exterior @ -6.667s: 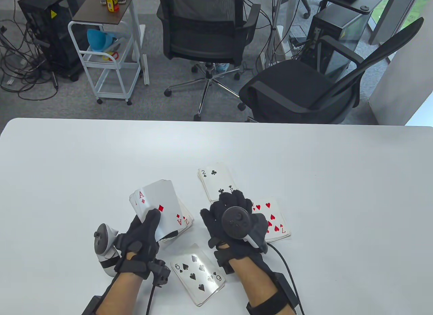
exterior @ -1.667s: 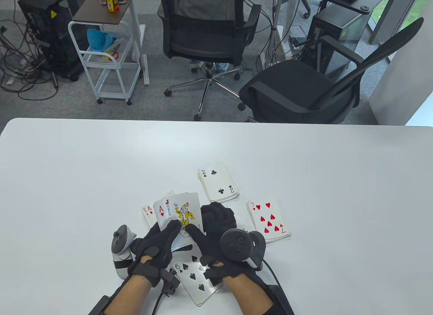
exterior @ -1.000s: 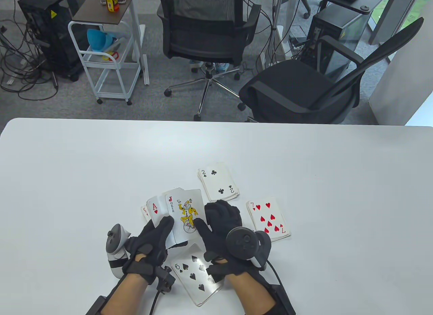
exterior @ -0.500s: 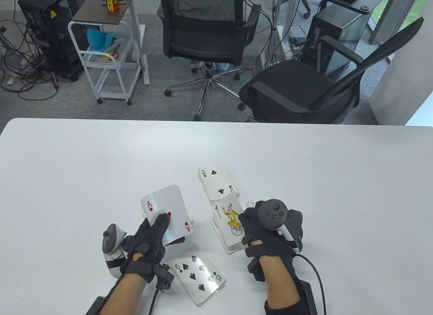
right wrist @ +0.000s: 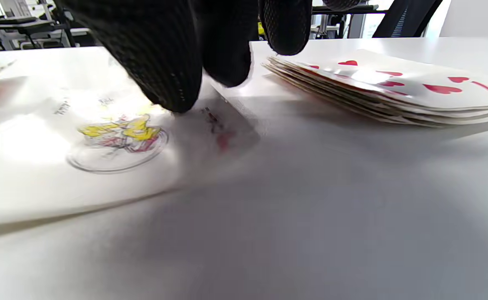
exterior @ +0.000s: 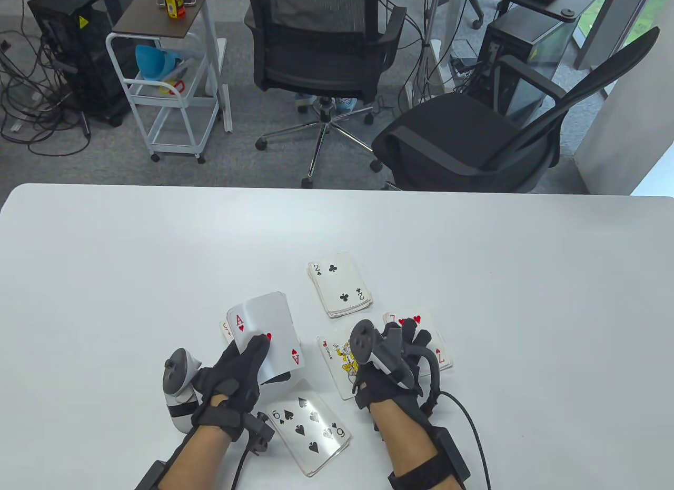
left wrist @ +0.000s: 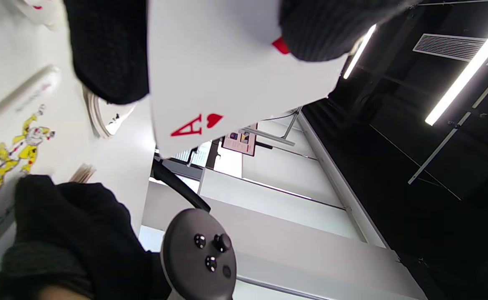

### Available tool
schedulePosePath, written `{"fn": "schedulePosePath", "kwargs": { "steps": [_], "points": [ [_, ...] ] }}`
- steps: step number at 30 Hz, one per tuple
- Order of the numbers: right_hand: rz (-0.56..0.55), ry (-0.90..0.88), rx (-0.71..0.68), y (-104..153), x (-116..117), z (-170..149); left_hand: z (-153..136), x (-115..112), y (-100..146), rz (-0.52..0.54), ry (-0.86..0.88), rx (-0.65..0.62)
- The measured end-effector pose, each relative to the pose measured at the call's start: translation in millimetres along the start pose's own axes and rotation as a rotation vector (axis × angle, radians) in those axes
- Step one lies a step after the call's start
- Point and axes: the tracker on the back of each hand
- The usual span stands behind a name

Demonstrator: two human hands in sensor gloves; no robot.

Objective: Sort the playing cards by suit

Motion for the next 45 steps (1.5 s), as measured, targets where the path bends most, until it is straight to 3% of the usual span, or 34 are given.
{"fn": "schedulePosePath", "kwargs": {
  "steps": [12, 20, 36, 45],
  "points": [
    [-0.288, -0.336, -0.253, 35, -31, 1, -4, -4, 0, -0.021, -0.036, 0.016],
    [-0.467, -0.504, -0.434, 57, -39, 15, -8, -4, -1, -0.025, -0.079, 0.027],
    [-0.377, -0.564, -0.588, 62, -27, 39, -2, 1, -2, -0.003, -0.08, 0.001],
    [-0.452, -0.629, -0.606, 67, -26, 42, -4, -4, -2, -0.066, -0.041, 0.021]
  ]
}}
Point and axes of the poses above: the tracker on the back of each hand, its own z axis roughly to the thumb side, its own y axis roughly from the fingertips to the wrist, x = y × z, and after that the axes turned 6 degrees about z, right-handed
